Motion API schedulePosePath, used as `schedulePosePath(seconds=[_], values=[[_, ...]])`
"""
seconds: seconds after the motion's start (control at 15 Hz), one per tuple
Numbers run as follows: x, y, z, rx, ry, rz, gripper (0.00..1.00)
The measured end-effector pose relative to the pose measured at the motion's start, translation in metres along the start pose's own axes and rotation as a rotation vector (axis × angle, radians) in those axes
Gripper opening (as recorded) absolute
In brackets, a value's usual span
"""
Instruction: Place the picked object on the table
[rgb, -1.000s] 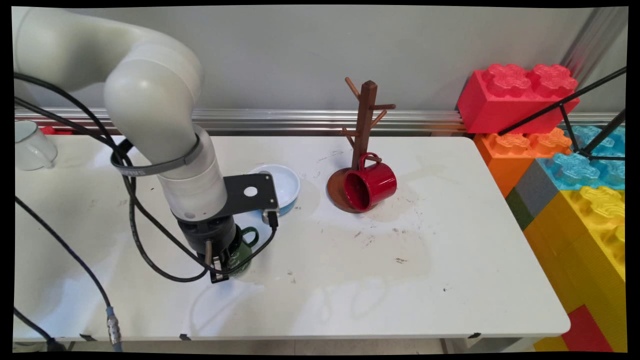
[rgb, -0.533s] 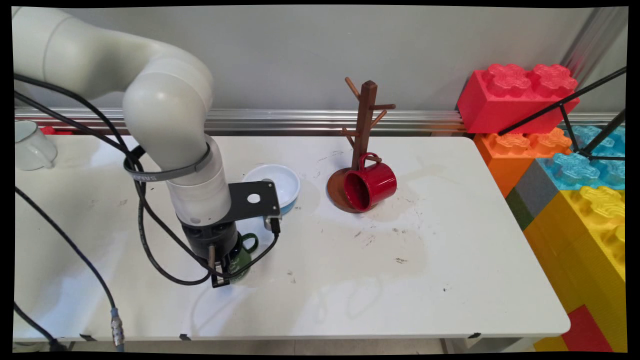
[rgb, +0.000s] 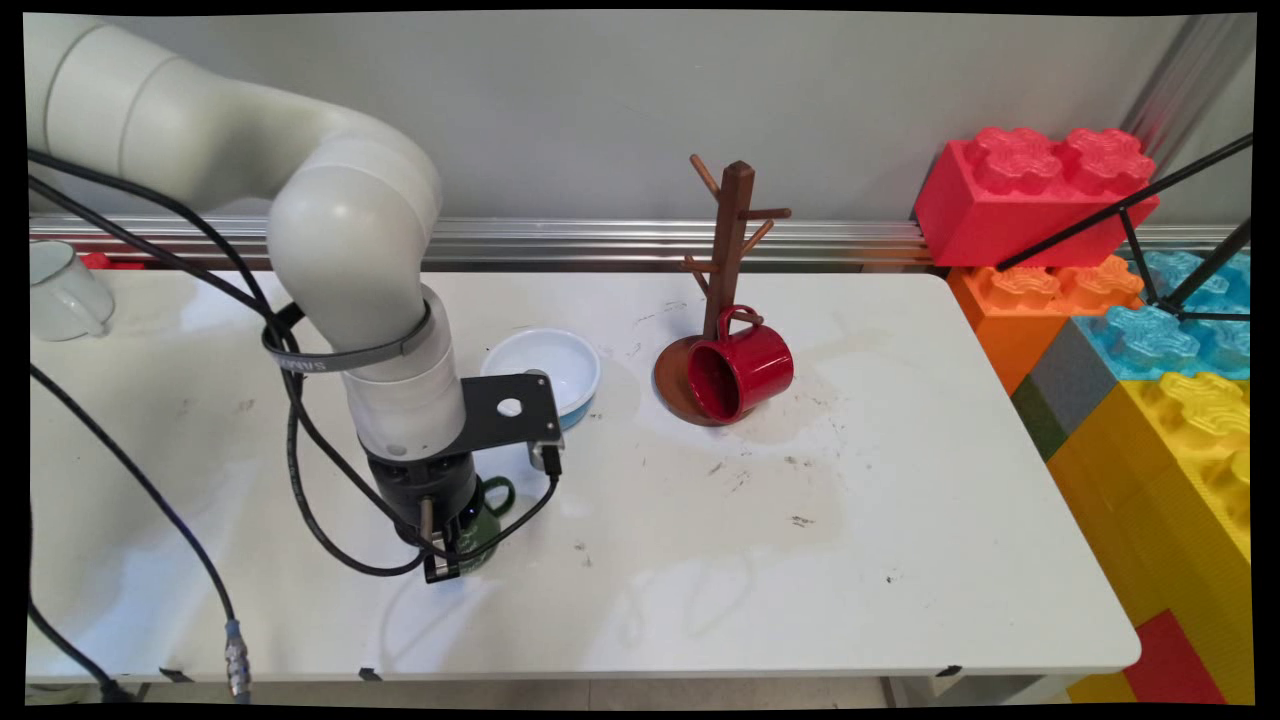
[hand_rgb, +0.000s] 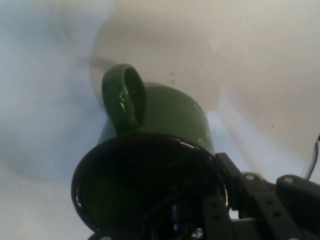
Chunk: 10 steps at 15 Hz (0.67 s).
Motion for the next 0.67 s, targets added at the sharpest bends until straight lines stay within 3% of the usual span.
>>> schedulePosePath(seconds=[0.07, 0.13, 0.67], values=[[-0.0001, -0.0003, 0.0014, -0.002, -0.002, -0.002, 0.00], [0.0000, -0.0008, 0.0026, -0.002, -0.003, -0.004, 1.00], [0.0010, -0.0062, 0.0077, -0.006, 0.007, -0.025, 1.00]])
